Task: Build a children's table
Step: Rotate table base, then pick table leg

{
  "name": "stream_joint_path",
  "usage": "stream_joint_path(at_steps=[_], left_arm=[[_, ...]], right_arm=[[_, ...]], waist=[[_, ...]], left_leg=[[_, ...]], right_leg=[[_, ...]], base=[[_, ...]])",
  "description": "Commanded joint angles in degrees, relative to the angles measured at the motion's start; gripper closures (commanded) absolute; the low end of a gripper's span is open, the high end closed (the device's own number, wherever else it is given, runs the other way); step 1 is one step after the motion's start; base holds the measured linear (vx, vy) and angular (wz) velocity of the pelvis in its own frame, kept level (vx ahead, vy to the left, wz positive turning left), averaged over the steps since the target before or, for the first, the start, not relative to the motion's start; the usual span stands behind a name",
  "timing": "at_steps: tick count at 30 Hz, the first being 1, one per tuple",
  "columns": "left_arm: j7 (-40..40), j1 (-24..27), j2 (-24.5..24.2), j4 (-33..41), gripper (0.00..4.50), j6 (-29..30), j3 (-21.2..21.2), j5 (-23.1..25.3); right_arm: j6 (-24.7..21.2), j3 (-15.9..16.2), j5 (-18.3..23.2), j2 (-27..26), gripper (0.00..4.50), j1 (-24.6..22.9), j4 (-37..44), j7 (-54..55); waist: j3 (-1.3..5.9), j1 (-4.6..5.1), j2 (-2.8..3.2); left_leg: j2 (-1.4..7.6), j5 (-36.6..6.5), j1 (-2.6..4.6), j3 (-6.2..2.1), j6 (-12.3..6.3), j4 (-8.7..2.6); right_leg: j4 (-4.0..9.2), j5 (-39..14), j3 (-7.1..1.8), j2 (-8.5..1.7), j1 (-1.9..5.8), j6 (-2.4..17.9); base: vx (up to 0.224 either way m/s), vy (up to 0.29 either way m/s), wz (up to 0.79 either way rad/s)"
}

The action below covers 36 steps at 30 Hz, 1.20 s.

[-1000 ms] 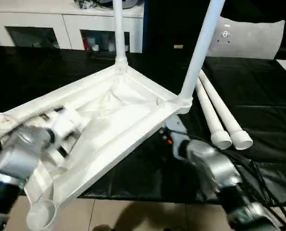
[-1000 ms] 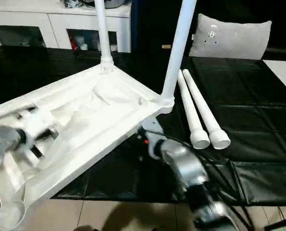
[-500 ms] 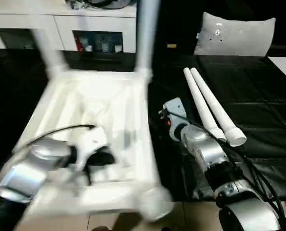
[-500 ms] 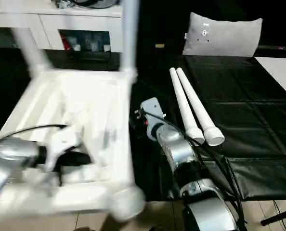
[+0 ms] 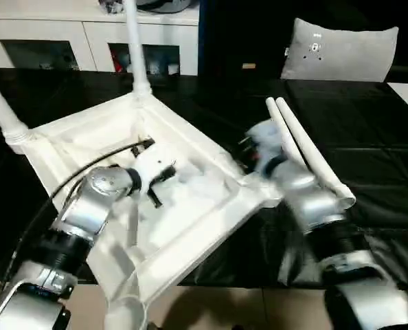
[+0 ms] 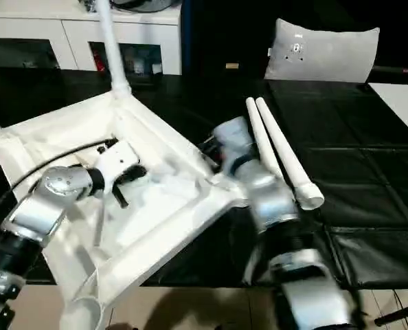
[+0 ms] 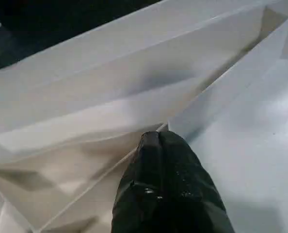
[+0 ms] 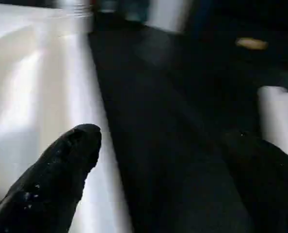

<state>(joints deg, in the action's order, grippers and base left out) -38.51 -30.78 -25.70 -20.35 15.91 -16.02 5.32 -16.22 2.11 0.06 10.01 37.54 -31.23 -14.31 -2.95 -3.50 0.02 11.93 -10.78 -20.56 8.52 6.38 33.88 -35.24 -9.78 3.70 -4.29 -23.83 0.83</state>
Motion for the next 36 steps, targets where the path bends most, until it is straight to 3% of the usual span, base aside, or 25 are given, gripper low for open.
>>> stream_joint_path(at_steps=[1,4,5,6,9,11,12,16,20,24,29,36], left_arm=[[-1.6,1.0,-0.1,0.9,4.47,-1.2,0.3,-0.3],[-2.8,1.7,-0.2,2.2,4.47,-1.4,0.4,-1.2],[-4.6,2.7,0.2,4.3,4.47,-0.8,1.2,-3.9],[-5.4,3.1,0.5,5.4,4.47,0.1,1.7,-5.2],[-7.7,4.2,0.6,9.0,4.14,1.9,2.2,-7.9],[-11.1,6.1,-0.2,15.4,3.99,5.8,1.5,-11.3],[-12.5,6.9,-0.6,18.1,3.93,7.4,1.1,-12.6],[-16.9,9.7,-2.2,27.6,3.68,13.0,-2.0,-16.1],[-16.7,9.9,-2.2,28.9,3.47,14.0,-3.1,-15.5],[-14.9,9.5,-1.5,29.6,3.06,15.6,-4.7,-13.0],[-14.4,9.3,-1.9,31.3,2.95,17.6,-5.3,-13.5],[-13.8,8.9,-1.1,31.8,2.95,18.5,-5.6,-13.3]], right_arm=[[-7.7,-1.9,-2.2,1.0,0.00,-0.9,3.3,4.9],[-10.4,-2.3,-2.4,1.8,0.00,-0.7,4.0,4.9],[-15.6,-2.9,-1.0,4.0,0.00,-0.1,4.6,3.2],[-17.4,-3.2,-0.6,4.8,0.00,0.2,4.5,2.7],[-21.5,-3.9,-0.5,6.1,0.00,0.4,4.7,2.4],[-25.5,-3.8,-0.3,7.3,0.00,0.8,4.4,1.3],[-27.2,-3.8,-0.3,7.7,0.00,0.9,4.5,0.9],[-32.0,-3.4,1.0,9.1,0.00,2.0,2.4,-2.5],[-33.5,-3.2,2.2,9.6,0.00,2.4,1.6,-4.0],[-34.4,-3.6,2.7,10.2,0.39,4.2,-3.1,-6.5],[-33.9,-4.0,2.7,10.7,0.83,6.0,-8.1,-7.0],[-31.7,-4.7,3.0,11.0,1.42,9.0,-16.6,-8.5]], waist=[[4.30,-0.15,0.73],[4.02,-0.09,0.74],[3.97,0.01,0.74],[3.91,-0.05,0.71],[3.85,-0.01,0.43],[3.95,-0.01,0.31],[3.76,0.06,0.32],[3.73,0.13,0.43],[3.56,0.20,0.42],[3.52,0.20,0.26],[3.77,0.30,0.24],[3.70,0.21,0.31]], left_leg=[[-0.23,-5.4,-0.07,0.85,0.33,-3.47],[-0.12,-9.1,0.13,0.92,1.12,-3.73],[-0.17,-9.7,0.12,0.94,1.11,-3.74],[-0.04,-10.2,0.18,0.85,1.25,-3.86],[-0.07,-10.3,0.02,0.98,1.02,-3.72],[-0.06,-9.9,0.06,0.98,0.98,-3.66],[0.06,-9.6,-0.26,0.89,0.83,-3.82],[0.12,-9.4,0.03,1.05,0.54,-3.68],[-0.02,-10.9,0.03,1.13,0.34,-3.67],[-0.05,-11.5,0.06,1.05,0.92,-3.62],[-0.07,-9.5,-0.12,1.01,0.86,-3.50],[-0.07,-10.8,-0.10,1.05,0.73,-3.40]], right_leg=[[2.87,-1.8,-2.32,-2.15,4.13,11.8],[3.47,-7.3,-2.29,-2.32,3.88,11.2],[3.54,-8.1,-2.29,-2.29,3.91,11.0],[3.57,-9.1,-2.30,-2.40,4.01,11.1],[3.62,-9.6,-2.31,-2.34,3.89,11.2],[3.49,-9.9,-2.31,-2.43,3.97,11.1],[3.57,-10.3,-2.23,-2.43,3.97,11.2],[3.49,-9.8,-2.22,-2.30,3.68,11.8],[3.87,-12.1,-2.16,-2.18,3.64,11.3],[4.33,-16.7,-2.10,-2.36,3.62,9.5],[3.81,-12.6,-2.02,-2.22,3.76,11.0],[3.91,-13.6,-1.90,-2.29,3.73,11.6]], base=[[0.000,0.000,0.00],[0.000,0.000,0.00],[0.000,0.000,0.00],[0.000,0.000,0.00],[0.000,0.000,0.00],[0.000,0.000,0.00],[0.000,0.000,0.00],[0.000,0.000,0.00],[0.000,0.000,0.00],[0.000,0.000,0.00],[0.000,0.000,0.00],[0.000,0.000,0.00]])
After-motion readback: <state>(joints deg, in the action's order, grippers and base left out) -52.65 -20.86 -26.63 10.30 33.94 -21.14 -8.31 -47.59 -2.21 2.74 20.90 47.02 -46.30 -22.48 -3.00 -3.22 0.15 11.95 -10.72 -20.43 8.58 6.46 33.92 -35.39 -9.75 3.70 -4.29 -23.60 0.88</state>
